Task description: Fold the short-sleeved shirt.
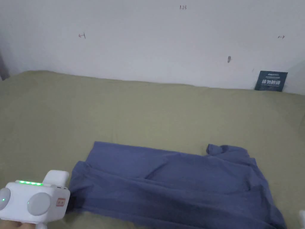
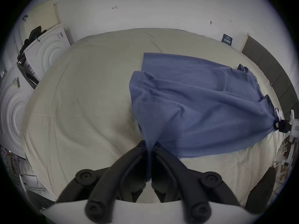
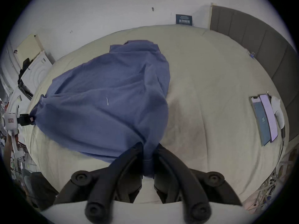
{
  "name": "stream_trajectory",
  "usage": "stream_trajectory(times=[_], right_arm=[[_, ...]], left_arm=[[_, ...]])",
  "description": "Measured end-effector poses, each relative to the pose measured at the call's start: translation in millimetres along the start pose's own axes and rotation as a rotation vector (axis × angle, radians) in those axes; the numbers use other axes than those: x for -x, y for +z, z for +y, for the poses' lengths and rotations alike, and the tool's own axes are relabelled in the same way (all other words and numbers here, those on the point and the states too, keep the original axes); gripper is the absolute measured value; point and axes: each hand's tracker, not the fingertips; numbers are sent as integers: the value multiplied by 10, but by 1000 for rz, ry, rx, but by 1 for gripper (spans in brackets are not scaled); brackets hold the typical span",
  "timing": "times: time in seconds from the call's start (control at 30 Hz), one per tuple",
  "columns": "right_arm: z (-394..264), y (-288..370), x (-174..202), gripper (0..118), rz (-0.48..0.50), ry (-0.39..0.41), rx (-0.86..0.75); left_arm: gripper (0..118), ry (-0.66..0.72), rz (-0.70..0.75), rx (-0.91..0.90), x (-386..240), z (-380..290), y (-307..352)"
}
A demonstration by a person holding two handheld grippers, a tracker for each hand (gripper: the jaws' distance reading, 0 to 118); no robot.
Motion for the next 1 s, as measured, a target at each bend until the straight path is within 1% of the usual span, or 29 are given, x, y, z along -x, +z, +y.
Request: stream_trajectory(times=[0.2, 0.37, 0.47, 0.6, 0.7, 0.73, 0.77, 0.8, 0.83, 0.87, 0.9, 0.93, 1.0], right_arm=[[-146, 346, -18, 10, 20, 7, -16], [-597, 714, -28, 11, 51, -1, -10], [-920, 886, -50, 11, 70, 0, 0], [-1205, 948, -46, 11, 74, 4, 13], [-1268, 885, -57, 11, 78, -13, 35], [-1282, 886, -45, 12, 77, -19, 37], [-1278, 897, -34, 21, 68, -26, 42], [-1255, 901, -43, 57, 35, -33, 52], [-1247, 928, -64, 95, 37, -34, 47], [-1238, 969, -78, 118, 40, -37, 38], [-1209, 1054, -85, 110, 51, -25, -21], [-1075, 1085, -66, 107, 42, -32, -14], [-916, 1107, -34, 108, 45, -23, -47]], left_arm=[[4, 2, -1, -15, 34, -177, 340], [4, 21, -8, -10, 137, -632, 683], [4, 7, 2, -3, 158, -968, 876], [4, 5, 4, 15, 177, -1314, 971], [4, 28, 0, 29, 171, -1443, 929], [4, 35, -10, 25, 174, -1470, 917], [7, 37, -12, 26, 175, -1485, 911], [41, 58, -27, 27, 207, -1481, 925], [88, 79, -35, 33, 243, -1472, 919], [118, 84, -37, 28, 274, -1458, 945], [118, 95, -34, -18, 305, -1408, 1007], [118, 93, -38, -28, 329, -1331, 1037], [118, 108, -47, -78, 349, -1154, 1093]])
